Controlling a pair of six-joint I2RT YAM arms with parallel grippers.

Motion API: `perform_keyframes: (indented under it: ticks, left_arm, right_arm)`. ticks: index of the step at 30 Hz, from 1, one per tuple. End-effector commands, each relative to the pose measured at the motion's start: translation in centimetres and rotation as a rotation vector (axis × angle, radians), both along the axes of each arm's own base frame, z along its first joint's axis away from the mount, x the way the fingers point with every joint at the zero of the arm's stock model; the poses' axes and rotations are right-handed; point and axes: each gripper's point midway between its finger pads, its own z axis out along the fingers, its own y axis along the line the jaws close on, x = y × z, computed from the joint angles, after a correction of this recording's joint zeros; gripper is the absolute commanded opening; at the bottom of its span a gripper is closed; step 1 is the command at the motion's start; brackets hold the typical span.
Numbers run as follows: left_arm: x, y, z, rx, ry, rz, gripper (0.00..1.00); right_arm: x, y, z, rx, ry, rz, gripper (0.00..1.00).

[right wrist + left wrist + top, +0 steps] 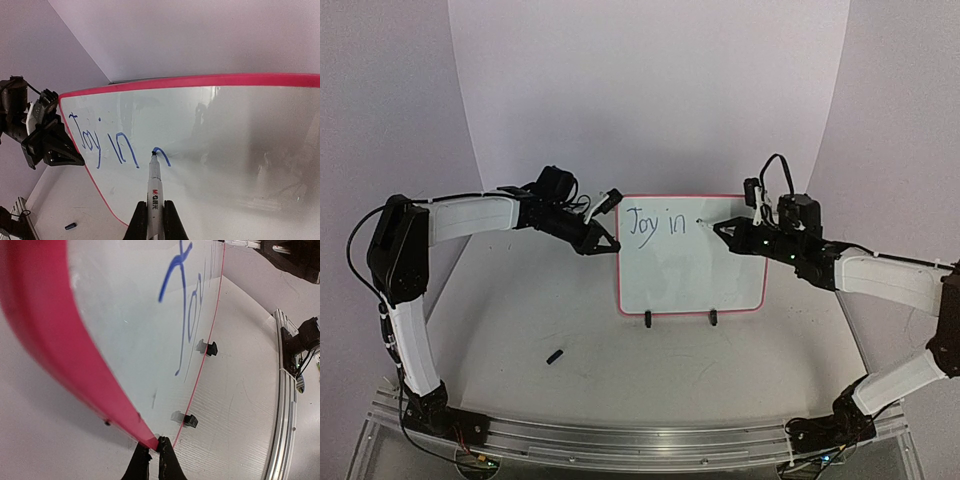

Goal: Write a sentence on the whiteboard

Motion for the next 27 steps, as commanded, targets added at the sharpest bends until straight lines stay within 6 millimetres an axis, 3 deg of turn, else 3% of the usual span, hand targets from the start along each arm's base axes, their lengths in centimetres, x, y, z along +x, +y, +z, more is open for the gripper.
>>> perform_keyframes:
  ticks: [1, 10, 20, 27]
  left_arm:
    - [-1.6, 0.5, -2.6, 0.122, 0.005, -0.031, 0.00]
    - [-1.6, 0.4, -2.6, 0.123, 0.006, -0.033, 0.00]
    - [-1.6, 0.4, -2.7, 0.125, 0.008, -0.033, 0.00]
    - [-1.6, 0.4, -2.6, 0.124, 0.005, -0.035, 0.00]
  right_arm:
    - [-0.4, -0.2, -0.9, -0.019, 0.020, 0.008, 0.00]
    - [-1.0, -1.0, -1.1, -0.035, 0.031, -0.014, 0.00]
    - [-0.3, -1.5, 2.8, 0.021, -0.056, -0.062, 0.00]
    - [0.1, -1.1, 2.6, 0.022, -0.053, -0.055, 0.00]
